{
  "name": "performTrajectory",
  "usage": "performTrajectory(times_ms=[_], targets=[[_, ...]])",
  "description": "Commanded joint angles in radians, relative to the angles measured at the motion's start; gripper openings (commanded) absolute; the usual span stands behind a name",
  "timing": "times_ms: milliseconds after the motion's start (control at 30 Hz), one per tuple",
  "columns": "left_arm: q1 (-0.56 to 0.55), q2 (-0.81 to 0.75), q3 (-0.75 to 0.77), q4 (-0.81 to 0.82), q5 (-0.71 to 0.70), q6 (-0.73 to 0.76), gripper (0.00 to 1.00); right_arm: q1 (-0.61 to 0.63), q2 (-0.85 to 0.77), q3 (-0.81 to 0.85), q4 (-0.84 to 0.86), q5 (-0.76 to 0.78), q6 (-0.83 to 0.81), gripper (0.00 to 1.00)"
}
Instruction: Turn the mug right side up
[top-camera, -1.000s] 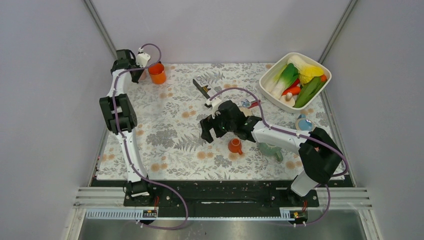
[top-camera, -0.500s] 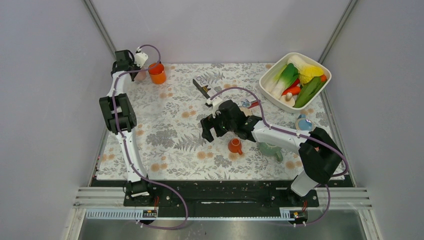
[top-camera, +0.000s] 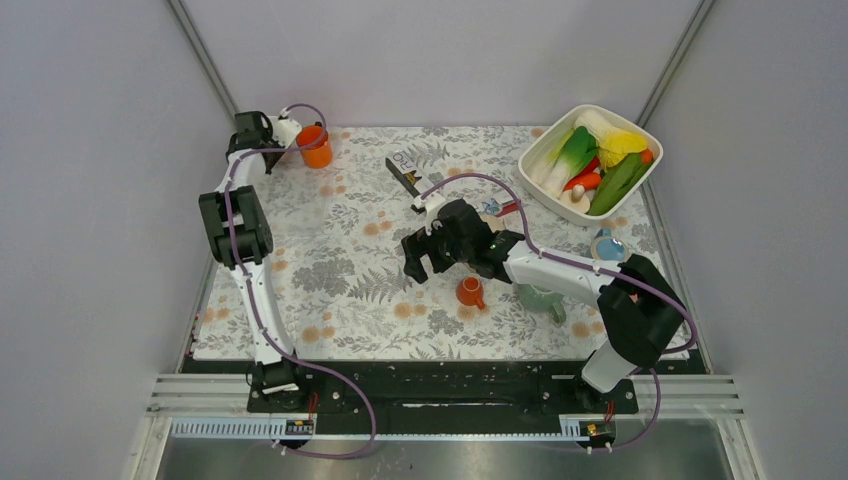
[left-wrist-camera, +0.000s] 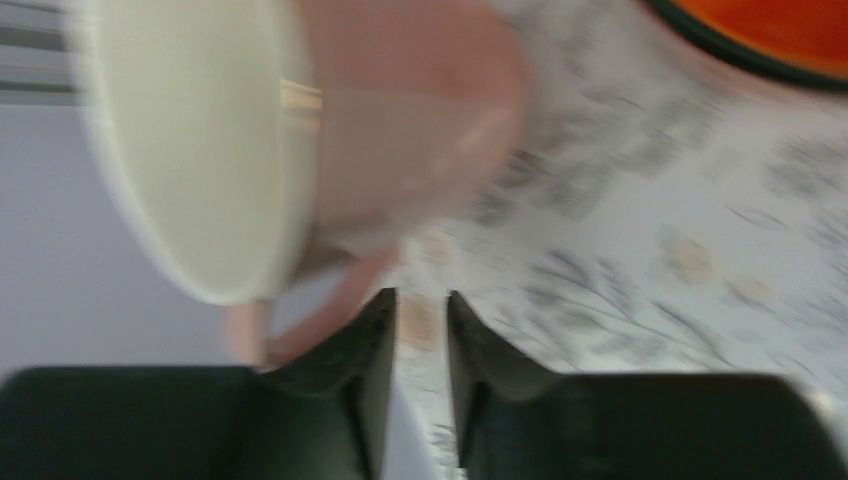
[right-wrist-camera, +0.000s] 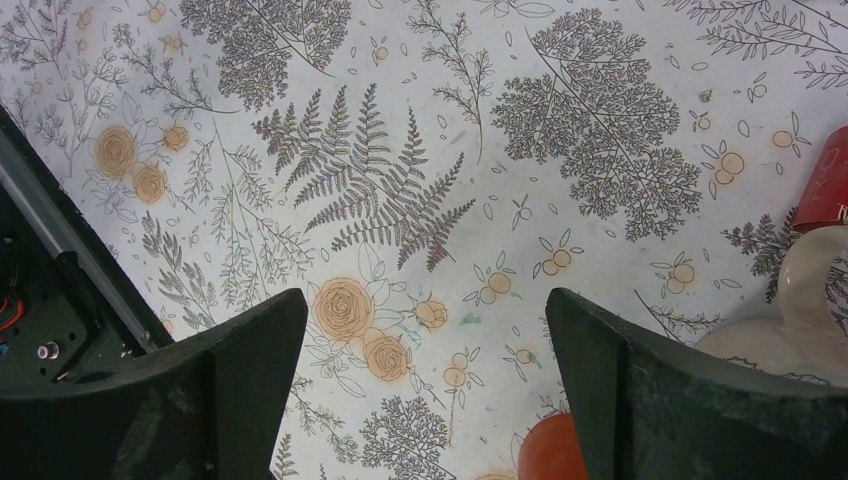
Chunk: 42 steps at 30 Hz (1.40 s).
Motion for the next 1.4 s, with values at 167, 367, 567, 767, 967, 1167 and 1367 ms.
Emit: performTrajectory(times_ms=[167,367,567,767,967,1167,1367], targets=[[-0.004,-0.454,-0.371,-0.482,0.367,0.286,0.72,-0.008,-0.060,-0.001,0.013,-0.006,-0.019,0.99],[-0.030,-0.445,-0.453,-0.515,0.332,0.367,0.85,-0.008,-0.093,-0.025,0.022,-0.021,-0.002,1.00],[-0.064,-0.426,-0.503,-0.456,0.368,0.460,0.88,-0.008,-0.136,-0.053,0.029,-0.018,0.016,0.99],[-0.089,-0.393,-0.536,-0.384,0.296,0.470,0.84,-0.008,-0.155,-0.080,0.034,-0.005,0.017,0.99],[-0.114,-0.373,-0.543,-0.404,0.245,0.458,0.55,-0.008,-0.152,-0.076,0.034,0.000,0.009,0.99],[-0.164,-0.413,-0.609,-0.420,0.215,0.473,0.30,-0.008,-0.162,-0.083,0.034,0.003,0.005,1.00],[-0.187,-0.440,-0.666,-0.421,0.222,0.458,0.27,-0.008,-0.196,-0.115,0.034,0.011,0.006,0.99]])
